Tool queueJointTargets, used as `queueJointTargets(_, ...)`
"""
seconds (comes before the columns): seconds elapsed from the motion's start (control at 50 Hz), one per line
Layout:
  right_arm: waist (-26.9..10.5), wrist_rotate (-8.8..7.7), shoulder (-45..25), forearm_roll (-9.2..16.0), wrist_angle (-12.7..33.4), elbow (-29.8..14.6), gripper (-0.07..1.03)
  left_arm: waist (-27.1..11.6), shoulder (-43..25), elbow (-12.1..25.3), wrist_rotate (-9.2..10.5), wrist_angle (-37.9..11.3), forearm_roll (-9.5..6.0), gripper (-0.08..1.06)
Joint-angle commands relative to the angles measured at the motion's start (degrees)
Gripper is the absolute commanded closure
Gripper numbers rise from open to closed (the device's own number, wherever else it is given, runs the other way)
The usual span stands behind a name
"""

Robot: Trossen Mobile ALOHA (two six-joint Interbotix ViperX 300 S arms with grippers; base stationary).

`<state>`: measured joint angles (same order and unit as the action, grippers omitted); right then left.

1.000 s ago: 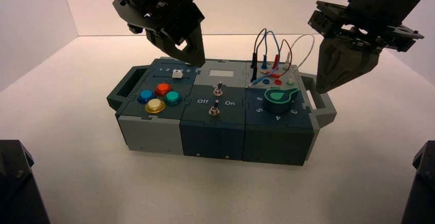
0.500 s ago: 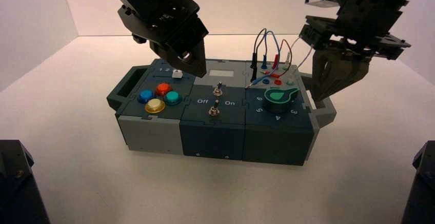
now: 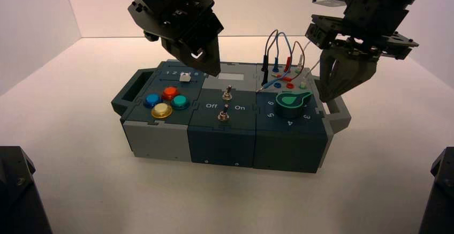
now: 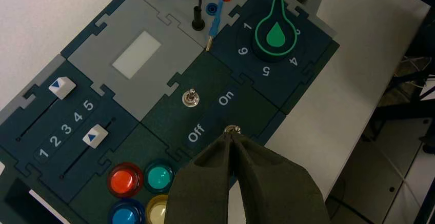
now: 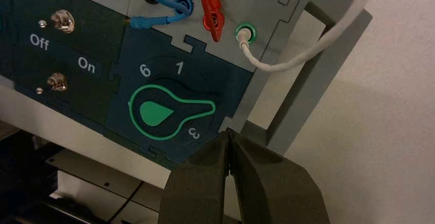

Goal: Turn the knob to position 6.

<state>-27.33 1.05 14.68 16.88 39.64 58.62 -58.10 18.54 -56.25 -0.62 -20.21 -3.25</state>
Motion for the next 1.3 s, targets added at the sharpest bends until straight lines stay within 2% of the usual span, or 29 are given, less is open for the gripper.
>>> queueJointTargets(0.02,-0.44,0.0,-0.44,0.26,-0.18,-1.76,0.99,-0.18,0.26,1.58,-0.26,0.53,0.18,1.0)
queueJointTargets(1.08,-1.67,-0.62,-8.53,0.18,-1.85,-6.77,0.99,-0.18,0.09,1.58,-0.44,1.05,0.79,1.0)
queueJointTargets(1.3,-3.69,-0.62,-11.16,0.18,-1.85,-9.32,0.99,-0.18,0.0,1.49,-0.62,1.05,0.88,1.0)
